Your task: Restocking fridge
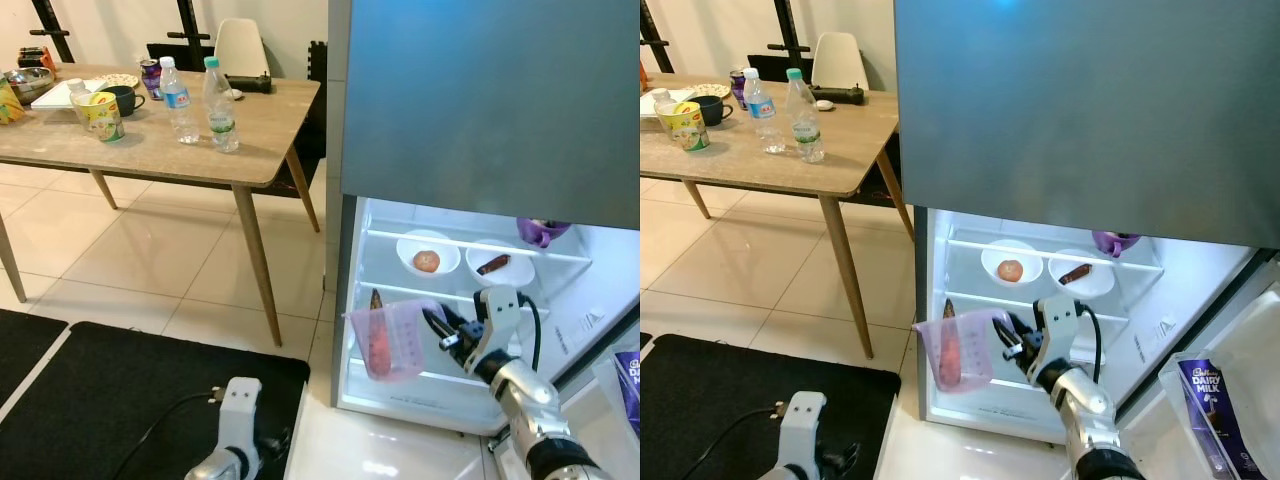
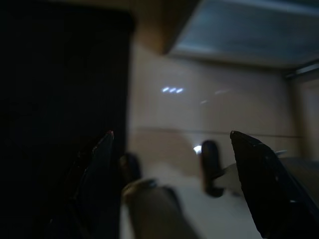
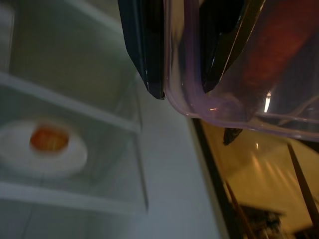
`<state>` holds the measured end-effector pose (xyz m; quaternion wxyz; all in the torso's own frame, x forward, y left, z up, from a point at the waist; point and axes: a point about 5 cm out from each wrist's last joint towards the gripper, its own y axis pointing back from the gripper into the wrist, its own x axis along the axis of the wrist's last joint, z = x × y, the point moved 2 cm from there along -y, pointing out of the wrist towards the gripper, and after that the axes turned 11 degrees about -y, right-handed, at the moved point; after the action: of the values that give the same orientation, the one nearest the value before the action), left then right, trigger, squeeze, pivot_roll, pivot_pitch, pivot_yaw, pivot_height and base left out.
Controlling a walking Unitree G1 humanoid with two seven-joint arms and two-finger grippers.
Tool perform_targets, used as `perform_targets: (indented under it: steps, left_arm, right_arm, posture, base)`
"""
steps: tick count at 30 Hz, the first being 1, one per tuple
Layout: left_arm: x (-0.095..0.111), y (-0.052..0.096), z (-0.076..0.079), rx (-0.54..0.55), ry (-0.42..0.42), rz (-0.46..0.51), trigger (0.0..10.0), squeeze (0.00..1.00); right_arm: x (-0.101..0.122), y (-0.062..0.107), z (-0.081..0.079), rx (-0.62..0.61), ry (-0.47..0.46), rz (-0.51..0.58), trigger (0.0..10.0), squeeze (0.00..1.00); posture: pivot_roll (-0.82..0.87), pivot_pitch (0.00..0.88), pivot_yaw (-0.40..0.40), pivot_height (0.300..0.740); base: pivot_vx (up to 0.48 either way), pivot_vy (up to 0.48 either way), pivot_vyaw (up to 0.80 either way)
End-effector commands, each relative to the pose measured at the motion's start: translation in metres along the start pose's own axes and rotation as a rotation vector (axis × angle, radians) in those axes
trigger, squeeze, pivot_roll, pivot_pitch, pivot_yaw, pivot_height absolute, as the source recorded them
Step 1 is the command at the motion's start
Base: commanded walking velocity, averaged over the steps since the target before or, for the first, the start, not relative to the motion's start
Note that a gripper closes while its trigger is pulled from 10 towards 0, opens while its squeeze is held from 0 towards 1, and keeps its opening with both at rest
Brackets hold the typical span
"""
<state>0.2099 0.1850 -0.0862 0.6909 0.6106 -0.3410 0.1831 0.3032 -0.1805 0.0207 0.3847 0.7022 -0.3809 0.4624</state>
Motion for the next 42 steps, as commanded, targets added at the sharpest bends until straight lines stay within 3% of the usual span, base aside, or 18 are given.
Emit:
perform_targets:
  steps: [1,3,5,6,7,11,12,15,28,35,42]
  left_arm:
    - [-0.006,0.003,-0.006,0.023,0.01,-0.024,10.0,0.0]
    - [-0.015,0.008,-0.016,0.073,0.008,-0.053,10.0,0.0]
    - [-0.015,0.008,-0.016,0.073,0.008,-0.053,10.0,0.0]
    - [-0.017,0.009,-0.019,0.09,0.012,-0.063,10.0,0.0]
    - [-0.019,0.01,-0.02,0.099,0.016,-0.076,10.0,0.0]
    - [-0.021,0.011,-0.02,0.102,0.019,-0.084,10.0,0.0]
    - [-0.03,0.013,-0.019,0.107,0.026,-0.124,10.0,0.0]
    - [-0.041,0.016,-0.016,0.11,0.034,-0.162,10.0,0.0]
    - [-0.068,0.029,-0.016,0.089,-0.009,-0.254,10.0,0.0]
    - [-0.043,0.026,-0.043,0.179,0.038,-0.164,10.0,0.0]
    - [-0.039,0.027,-0.048,0.184,0.043,-0.153,10.0,0.0]
  right_arm:
    - [-0.004,0.001,-0.001,-0.004,0.009,-0.007,10.0,0.0]
    - [-0.019,0.01,-0.012,0.067,-0.048,-0.014,10.0,0.0]
    - [-0.019,0.01,-0.012,0.067,-0.048,-0.014,10.0,0.0]
    - [-0.023,0.012,-0.021,0.134,-0.083,-0.005,10.0,0.0]
    - [-0.023,0.013,-0.031,0.211,-0.122,0.012,10.0,0.0]
    - [-0.023,0.014,-0.037,0.257,-0.143,0.022,10.0,0.0]
    - [-0.018,0.013,-0.048,0.344,-0.174,0.046,10.0,0.0]
    - [-0.012,0.012,-0.057,0.409,-0.187,0.071,10.0,0.0]
    - [0.026,-0.006,-0.073,0.401,-0.087,0.253,10.0,0.0]
    - [0.038,-0.016,-0.089,0.457,-0.072,0.275,10.0,0.0]
    - [0.046,-0.017,-0.085,0.443,-0.069,0.307,10.0,0.0]
  posture:
    - [-0.07,0.024,-0.004,0.74]
    - [-0.07,0.041,0.013,0.74]
    - [-0.07,0.041,0.013,0.74]
    - [-0.07,0.039,0.018,0.74]
    - [-0.09,0.038,0.018,0.74]
    - [-0.09,0.038,0.018,0.74]
    - [-0.08,0.039,0.015,0.74]
    - [-0.08,0.037,0.017,0.74]
    - [-0.05,0.038,0.042,0.74]
    - [0.0,0.021,0.043,0.74]
    - [-0.03,0.024,0.054,0.74]
  base:
    - [0.0,0.0,0.0]
    - [0.0,0.0,0.0]
    - [0.0,0.0,0.0]
    - [0.0,0.0,0.0]
    - [0.0,0.0,0.0]
    - [0.0,0.0,0.0]
    - [0.0,0.0,0.0]
    - [0.0,0.0,0.0]
    - [0.0,0.0,0.0]
    - [0.0,0.0,0.0]
    - [0.087,0.0,0.0]
